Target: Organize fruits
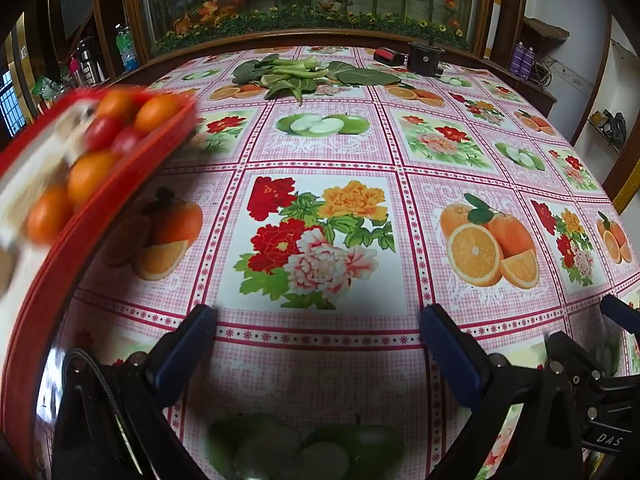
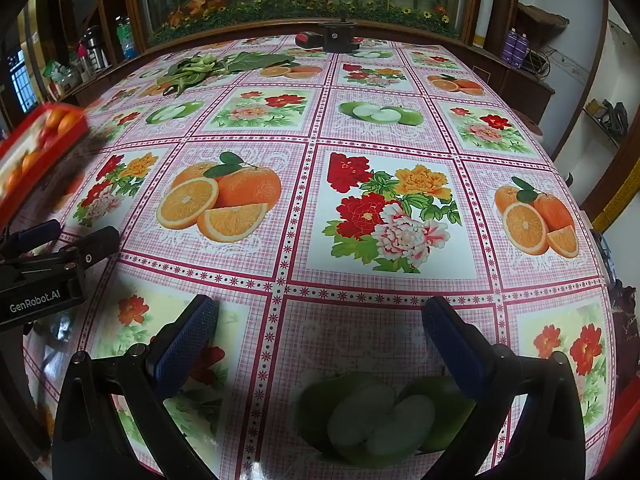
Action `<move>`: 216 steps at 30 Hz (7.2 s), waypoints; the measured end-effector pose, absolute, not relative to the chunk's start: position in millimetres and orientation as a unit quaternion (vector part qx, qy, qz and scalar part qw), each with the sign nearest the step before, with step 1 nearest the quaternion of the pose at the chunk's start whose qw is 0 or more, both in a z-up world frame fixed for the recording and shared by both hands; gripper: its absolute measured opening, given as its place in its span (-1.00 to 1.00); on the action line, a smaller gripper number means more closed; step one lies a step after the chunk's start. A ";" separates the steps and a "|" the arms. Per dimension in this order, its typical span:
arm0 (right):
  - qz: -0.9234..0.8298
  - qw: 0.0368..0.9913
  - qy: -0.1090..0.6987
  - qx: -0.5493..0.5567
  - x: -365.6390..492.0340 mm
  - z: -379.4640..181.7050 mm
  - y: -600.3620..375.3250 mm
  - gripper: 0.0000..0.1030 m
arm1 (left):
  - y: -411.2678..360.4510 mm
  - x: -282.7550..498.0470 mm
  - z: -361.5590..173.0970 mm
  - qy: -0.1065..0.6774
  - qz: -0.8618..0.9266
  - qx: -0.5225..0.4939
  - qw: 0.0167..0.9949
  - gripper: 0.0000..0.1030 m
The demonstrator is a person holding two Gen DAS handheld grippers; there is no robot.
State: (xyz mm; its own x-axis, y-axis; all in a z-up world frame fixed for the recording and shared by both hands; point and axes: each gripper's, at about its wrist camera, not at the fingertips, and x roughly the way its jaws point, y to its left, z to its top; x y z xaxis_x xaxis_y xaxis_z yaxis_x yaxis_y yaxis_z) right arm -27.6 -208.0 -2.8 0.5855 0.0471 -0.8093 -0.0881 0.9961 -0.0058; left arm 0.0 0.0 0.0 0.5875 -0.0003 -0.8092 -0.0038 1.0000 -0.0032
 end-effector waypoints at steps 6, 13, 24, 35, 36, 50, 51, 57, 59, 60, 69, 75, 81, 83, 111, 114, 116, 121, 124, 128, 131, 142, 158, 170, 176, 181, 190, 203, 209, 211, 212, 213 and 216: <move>0.038 0.890 0.454 -0.023 -27.5 -2.8 -208.0 1.00 | -0.1 0.0 0.0 0.454 0.001 -0.002 0.891 1.00; 0.038 0.890 0.454 -0.023 -27.5 -2.8 -208.0 1.00 | -2.4 -0.4 0.4 0.454 -0.004 0.001 0.891 1.00; 0.038 0.890 0.454 -0.023 -27.5 -2.8 -208.0 1.00 | -2.4 -0.4 0.5 0.454 -0.004 0.001 0.891 1.00; 0.038 0.890 0.454 -0.023 -27.9 -1.7 -207.9 1.00 | 0.1 -1.2 1.9 0.454 -0.004 0.001 0.891 1.00; 0.038 0.890 0.454 -0.023 -27.6 -1.9 -207.8 1.00 | 0.2 -2.2 2.3 0.454 -0.004 0.001 0.891 1.00; 0.038 0.890 0.454 -0.022 -27.3 -2.7 -207.8 1.00 | -2.1 -0.6 0.5 0.454 -0.004 0.001 0.891 1.00; 0.038 0.890 0.454 -0.023 -27.2 -2.7 -207.9 1.00 | -0.8 -0.2 0.4 0.454 -0.004 0.001 0.891 1.00; 0.038 0.890 0.454 -0.023 -28.1 -2.6 -207.7 1.00 | -1.4 -0.5 0.5 0.454 -0.004 0.001 0.891 1.00; 0.038 0.890 0.453 -0.023 -27.8 -3.0 -207.8 1.00 | -1.3 -0.8 0.7 0.454 -0.004 0.001 0.891 1.00; 0.038 0.890 0.454 -0.023 -27.7 -2.7 -207.7 1.00 | -1.5 -0.8 0.9 0.454 -0.004 0.001 0.891 1.00; 0.038 0.890 0.454 -0.023 -27.3 -2.9 -207.2 1.00 | -1.4 -0.7 0.9 0.454 -0.004 0.001 0.891 1.00; 0.038 0.890 0.454 -0.023 -27.0 -3.0 -207.2 1.00 | -1.4 -0.7 0.9 0.454 -0.004 0.001 0.891 1.00; 0.038 0.890 0.454 -0.023 -27.0 -3.1 -207.2 1.00 | -1.5 -0.7 0.9 0.454 -0.004 0.001 0.891 1.00; 0.037 0.889 0.455 -0.022 -26.9 -3.1 -207.0 1.00 | -1.5 -0.7 0.8 0.454 -0.004 0.001 0.891 1.00; 0.072 0.852 0.518 -0.026 -74.2 26.7 -202.4 1.00 | 8.1 -41.2 10.5 0.461 -0.038 0.078 0.883 1.00; 0.076 0.867 0.491 -0.032 -100.4 43.0 -218.6 1.00 | 1.2 -61.9 19.5 0.449 -0.070 0.095 0.885 1.00; 0.061 0.876 0.477 -0.041 -115.2 49.1 -234.4 1.00 | -9.7 -71.2 26.2 0.442 -0.099 0.096 0.886 1.00; 0.020 0.877 0.476 -0.056 -125.8 49.4 -262.1 1.00 | -47.5 -62.3 31.1 0.453 -0.154 0.087 0.874 1.00; 0.015 0.877 0.479 -0.042 -128.3 47.2 -272.5 1.00 | -66.7 -51.8 24.4 0.467 -0.158 0.092 0.865 0.92; 0.018 0.879 0.474 -0.053 -137.0 45.5 -276.9 1.00 | -76.1 -43.4 15.9 0.487 -0.158 0.078 0.855 0.64; 0.027 0.878 0.473 -0.064 -141.3 42.4 -276.2 1.00 | -76.5 -38.7 13.9 0.489 -0.151 0.059 0.857 0.48; 0.084 0.874 0.477 -0.046 -133.0 44.3 -274.9 1.00 | -77.4 -44.4 18.3 0.476 -0.170 0.025 0.862 -0.28; 0.120 0.838 0.527 -0.077 -131.7 21.1 -258.0 -0.31 | -45.6 -49.2 17.9 0.480 -0.173 -0.002 0.860 -0.28; 0.119 0.852 0.508 -0.051 -134.1 44.1 -253.0 -0.31 | -21.1 -65.0 24.3 0.470 -0.179 0.012 0.864 -0.28; 0.138 0.850 0.504 -0.069 -124.4 48.2 -218.5 -0.31 | 2.3 -69.7 35.6 0.457 -0.169 0.003 0.873 -0.28; 0.173 0.843 0.503 -0.086 -112.9 49.2 -175.7 -0.31 | 32.1 -72.6 46.3 0.446 -0.147 -0.006 0.883 -0.28; 0.250 0.823 0.496 -0.115 -84.9 54.4 -85.7 -0.31 | 114.9 -77.5 56.1 0.434 -0.075 -0.039 0.897 -0.28; 0.359 0.786 0.474 -0.171 -53.2 60.8 57.7 -0.32 | 227.0 -79.7 56.4 0.428 0.030 -0.073 0.901 -0.29; 0.393 0.779 0.460 -0.166 -34.1 65.9 114.9 -0.31 | 260.5 -64.8 53.4 0.427 0.066 -0.063 0.900 -0.29; 0.396 0.777 0.458 -0.170 -28.7 62.7 130.7 -0.31 | 269.1 -56.1 50.6 0.429 0.077 -0.060 0.898 -0.29; 0.398 0.775 0.459 -0.173 -25.5 59.5 139.0 -0.31 | 273.3 -51.1 48.5 0.432 0.080 -0.062 0.896 -0.29; 0.399 0.774 0.460 -0.175 -23.5 57.6 143.8 -0.31 | 276.6 -47.8 46.9 0.433 0.081 -0.064 0.895 -0.29; 0.394 0.772 0.468 -0.174 -11.5 48.5 155.7 -0.31 | 282.2 -35.0 41.9 0.437 0.085 -0.055 0.894 -0.28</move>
